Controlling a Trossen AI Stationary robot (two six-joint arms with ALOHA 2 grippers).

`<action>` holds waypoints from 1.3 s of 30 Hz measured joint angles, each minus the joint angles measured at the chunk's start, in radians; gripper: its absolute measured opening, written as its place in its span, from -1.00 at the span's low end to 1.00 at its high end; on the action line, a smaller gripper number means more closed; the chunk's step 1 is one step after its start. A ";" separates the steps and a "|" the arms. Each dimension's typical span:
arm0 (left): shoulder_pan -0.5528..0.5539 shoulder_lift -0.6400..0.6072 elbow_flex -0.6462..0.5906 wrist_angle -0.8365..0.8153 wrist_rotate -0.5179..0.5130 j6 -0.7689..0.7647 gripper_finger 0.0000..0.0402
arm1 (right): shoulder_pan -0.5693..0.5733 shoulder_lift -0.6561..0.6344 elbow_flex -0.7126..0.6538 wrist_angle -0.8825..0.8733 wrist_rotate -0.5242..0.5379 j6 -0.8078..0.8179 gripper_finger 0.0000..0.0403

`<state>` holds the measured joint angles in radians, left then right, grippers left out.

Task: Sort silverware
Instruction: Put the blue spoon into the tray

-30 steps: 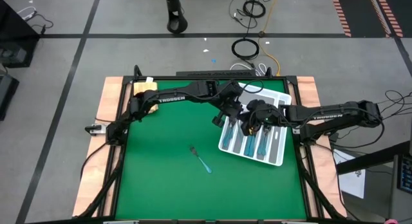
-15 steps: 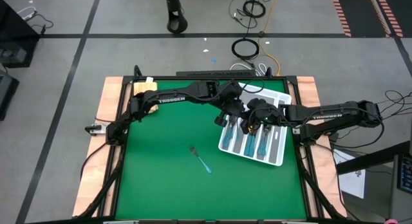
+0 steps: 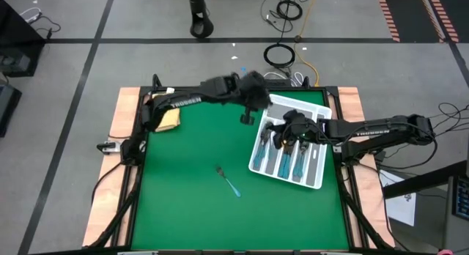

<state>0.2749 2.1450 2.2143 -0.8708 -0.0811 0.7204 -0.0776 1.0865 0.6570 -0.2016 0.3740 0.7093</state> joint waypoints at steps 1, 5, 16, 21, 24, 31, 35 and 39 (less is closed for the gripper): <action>0.016 -0.009 0.000 -0.007 0.004 -0.027 -0.73 | 0.000 -0.008 0.000 0.012 0.015 0.030 -1.00; 0.066 -0.039 0.000 -0.037 0.094 -0.128 -0.73 | -0.016 -0.093 0.001 0.007 0.023 0.169 -1.00; 0.168 -0.116 0.000 -0.163 0.313 -0.295 -0.73 | -0.004 -0.536 0.001 -0.613 0.036 0.540 -1.00; 0.194 -0.120 0.000 -0.209 0.468 -0.373 -0.73 | -0.002 -0.650 0.002 -0.844 -0.020 0.613 -1.00; 0.187 -0.120 -0.001 -0.220 0.493 -0.375 -0.73 | 0.002 -0.654 0.001 -0.877 -0.032 0.591 -1.00; 0.172 -0.129 -0.002 -0.207 0.660 -0.374 -0.73 | 0.002 -0.630 -0.085 -0.790 -0.036 0.536 -1.00; 0.158 -0.153 -0.013 -0.181 0.683 -0.369 -0.78 | 0.002 -0.628 -0.137 -0.739 -0.030 0.524 -1.00; 0.128 -0.194 -0.062 -0.011 0.664 -0.427 -0.87 | 0.002 -0.627 -0.181 -0.731 -0.032 0.519 -1.00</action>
<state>0.4033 1.9510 2.1518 -0.8816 0.5830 0.2931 -0.0757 0.4591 0.4765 -0.9327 0.3424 1.2279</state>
